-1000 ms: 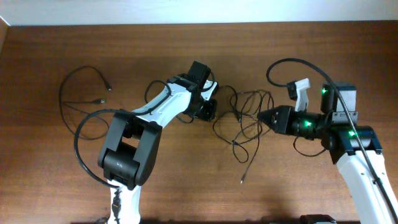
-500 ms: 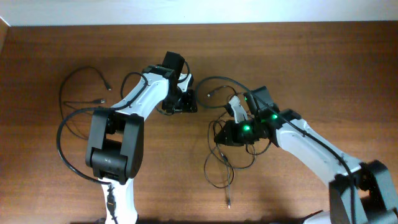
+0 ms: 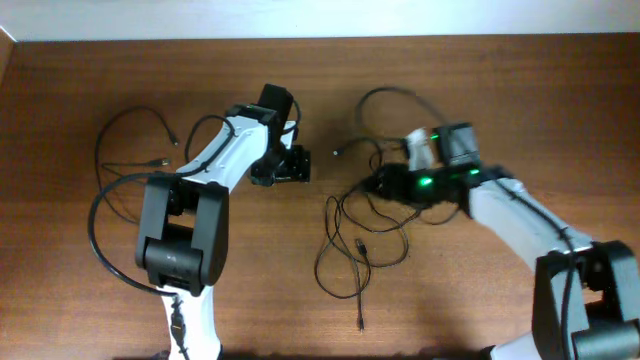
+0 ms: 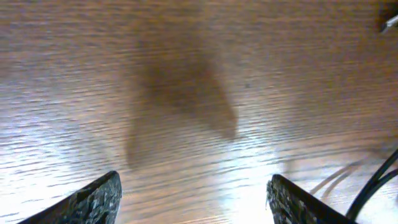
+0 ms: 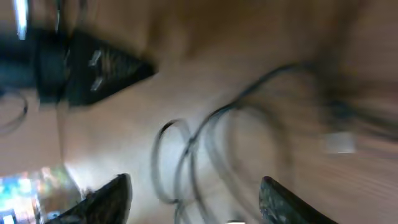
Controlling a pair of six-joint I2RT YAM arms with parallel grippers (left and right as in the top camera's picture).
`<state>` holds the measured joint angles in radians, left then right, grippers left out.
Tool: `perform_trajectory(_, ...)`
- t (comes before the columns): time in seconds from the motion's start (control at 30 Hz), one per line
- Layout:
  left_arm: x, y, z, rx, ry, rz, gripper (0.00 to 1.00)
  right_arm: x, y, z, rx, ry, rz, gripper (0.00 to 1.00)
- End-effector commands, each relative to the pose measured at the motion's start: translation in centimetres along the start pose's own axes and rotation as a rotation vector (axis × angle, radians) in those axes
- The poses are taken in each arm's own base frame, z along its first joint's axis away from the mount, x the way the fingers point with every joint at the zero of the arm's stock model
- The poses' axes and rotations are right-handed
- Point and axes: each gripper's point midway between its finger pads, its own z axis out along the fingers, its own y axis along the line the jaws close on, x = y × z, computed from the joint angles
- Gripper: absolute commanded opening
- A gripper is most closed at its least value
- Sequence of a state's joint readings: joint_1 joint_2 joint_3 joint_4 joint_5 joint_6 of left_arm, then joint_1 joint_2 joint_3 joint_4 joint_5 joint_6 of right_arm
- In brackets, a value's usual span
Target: Untangle cables
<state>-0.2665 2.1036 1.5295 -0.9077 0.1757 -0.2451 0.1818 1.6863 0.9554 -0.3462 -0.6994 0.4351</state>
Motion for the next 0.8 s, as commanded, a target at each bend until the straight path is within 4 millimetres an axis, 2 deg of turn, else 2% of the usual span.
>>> perform_trajectory(0.0, 0.1, -0.7, -4.2, 0.05, -0.037, 0.029, 0.79, -1.1, -4.8, -2.0, 0.123, -0.052, 0.114, 0.98)
perform_trajectory(0.07, 1.3, -1.5, -5.8, 0.069, -0.024, 0.038, 0.79, -1.4, -8.0, -3.1, 0.278, -0.092, 0.153, 0.98)
perform_trajectory(0.1, 2.6, -2.2, -6.4, 0.072, 0.01, 0.049, 0.79, -1.7, -8.5, -3.3, 0.304, -0.108, 0.151, 0.98)
perform_trajectory(0.17, 4.8, -3.0, -6.4, 0.057, 0.082, 0.07, 0.8, -2.0, -8.4, -3.3, 0.3, -0.118, 0.144, 0.98)
perform_trajectory(0.27, 6.6, -4.1, -6.1, 0.045, 0.139, 0.103, 0.82, -2.0, -8.4, -3.3, 0.301, -0.118, 0.143, 0.98)
perform_trajectory(0.3, 7.0, -4.6, -5.9, 0.043, 0.147, 0.118, 0.87, -2.0, -8.4, -3.3, 0.301, -0.118, 0.144, 0.98)
perform_trajectory(0.37, 7.7, -5.9, -5.7, 0.039, 0.155, 0.129, 0.89, -2.0, -8.4, -3.3, 0.301, -0.116, 0.144, 0.98)
perform_trajectory(0.43, 7.7, -6.5, -5.4, 0.004, 0.135, 0.084, 0.9, -1.9, -8.5, -3.3, 0.302, -0.115, 0.145, 0.98)
perform_trajectory(0.5, 7.5, -6.9, -5.0, -0.075, 0.087, 0.046, 0.94, -1.9, -8.5, -3.3, 0.302, -0.114, 0.146, 0.98)
perform_trajectory(0.6, 8.0, -9.1, -4.1, -0.079, 0.073, 0.093, 0.94, -1.7, -8.5, -3.3, 0.304, -0.108, 0.15, 0.99)
perform_trajectory(0.7, 8.8, -9.8, -2.7, -0.133, 0.077, 0.073, 0.94, -1.5, -8.6, -3.3, 0.308, -0.099, 0.157, 0.98)
perform_trajectory(0.73, 9.1, -10.0, -2.0, -0.155, 0.077, 0.071, 0.94, -1.4, -8.6, -3.3, 0.309, -0.096, 0.159, 0.98)
perform_trajectory(0.77, 9.4, -10.8, -0.9, -0.158, 0.085, 0.096, 0.89, -1.3, -8.6, -3.3, 0.309, -0.094, 0.16, 0.99)
